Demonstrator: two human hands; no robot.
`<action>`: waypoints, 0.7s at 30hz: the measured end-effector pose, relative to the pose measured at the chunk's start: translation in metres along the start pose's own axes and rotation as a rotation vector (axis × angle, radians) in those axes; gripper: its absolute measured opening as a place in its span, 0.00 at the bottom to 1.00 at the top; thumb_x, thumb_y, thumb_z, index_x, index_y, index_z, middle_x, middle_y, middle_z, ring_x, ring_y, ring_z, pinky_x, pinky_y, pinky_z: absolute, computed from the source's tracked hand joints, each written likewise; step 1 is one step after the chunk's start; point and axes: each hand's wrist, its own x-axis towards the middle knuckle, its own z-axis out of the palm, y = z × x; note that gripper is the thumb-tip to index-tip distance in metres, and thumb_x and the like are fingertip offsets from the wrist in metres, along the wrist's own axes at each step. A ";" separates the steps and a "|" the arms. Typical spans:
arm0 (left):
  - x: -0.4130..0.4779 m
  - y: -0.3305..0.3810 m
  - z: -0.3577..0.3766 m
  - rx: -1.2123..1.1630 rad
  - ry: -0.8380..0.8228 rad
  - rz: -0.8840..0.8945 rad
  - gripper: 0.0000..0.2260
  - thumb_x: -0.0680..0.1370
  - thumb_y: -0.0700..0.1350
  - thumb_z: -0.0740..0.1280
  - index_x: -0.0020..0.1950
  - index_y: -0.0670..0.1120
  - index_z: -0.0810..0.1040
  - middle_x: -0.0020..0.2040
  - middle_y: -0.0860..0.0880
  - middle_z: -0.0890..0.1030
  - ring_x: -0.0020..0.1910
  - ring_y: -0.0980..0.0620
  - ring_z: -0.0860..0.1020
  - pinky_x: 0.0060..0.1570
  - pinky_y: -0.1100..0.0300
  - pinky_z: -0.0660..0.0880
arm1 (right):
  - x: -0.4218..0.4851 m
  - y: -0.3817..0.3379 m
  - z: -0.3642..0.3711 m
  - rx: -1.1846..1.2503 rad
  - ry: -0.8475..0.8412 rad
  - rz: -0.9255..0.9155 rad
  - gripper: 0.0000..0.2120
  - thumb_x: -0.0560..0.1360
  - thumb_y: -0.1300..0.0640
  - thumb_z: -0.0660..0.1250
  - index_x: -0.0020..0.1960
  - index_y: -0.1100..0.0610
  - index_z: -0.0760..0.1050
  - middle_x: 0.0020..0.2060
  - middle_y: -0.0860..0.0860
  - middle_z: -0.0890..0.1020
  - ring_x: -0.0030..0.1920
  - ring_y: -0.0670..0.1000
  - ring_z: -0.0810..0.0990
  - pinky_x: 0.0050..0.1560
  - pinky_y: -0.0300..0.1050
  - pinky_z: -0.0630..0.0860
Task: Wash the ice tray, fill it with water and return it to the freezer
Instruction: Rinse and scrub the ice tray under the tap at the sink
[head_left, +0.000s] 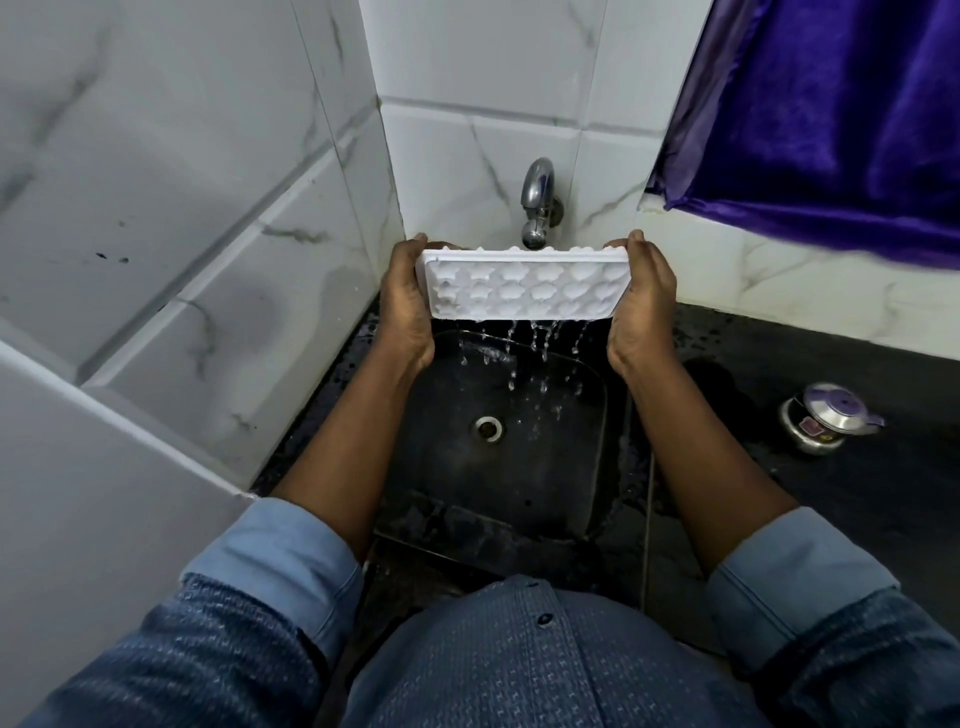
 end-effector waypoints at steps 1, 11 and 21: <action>-0.002 0.001 0.001 -0.018 0.000 0.000 0.18 0.79 0.55 0.62 0.54 0.42 0.81 0.52 0.40 0.86 0.52 0.39 0.84 0.53 0.49 0.79 | -0.002 -0.002 0.002 0.002 -0.005 -0.019 0.14 0.79 0.45 0.68 0.48 0.56 0.81 0.46 0.54 0.80 0.52 0.56 0.80 0.62 0.54 0.75; -0.009 0.012 0.013 -0.154 0.007 0.057 0.15 0.76 0.49 0.62 0.49 0.40 0.83 0.57 0.35 0.83 0.53 0.36 0.83 0.57 0.44 0.79 | -0.009 -0.018 0.006 0.035 -0.047 -0.086 0.10 0.81 0.50 0.67 0.44 0.54 0.79 0.44 0.56 0.78 0.50 0.56 0.77 0.56 0.51 0.72; -0.020 0.028 0.023 -0.217 0.018 0.117 0.14 0.77 0.43 0.58 0.43 0.39 0.81 0.53 0.34 0.83 0.48 0.38 0.84 0.48 0.53 0.81 | -0.018 -0.041 0.013 0.147 -0.070 -0.171 0.08 0.80 0.64 0.62 0.43 0.58 0.76 0.37 0.48 0.82 0.41 0.49 0.81 0.48 0.41 0.77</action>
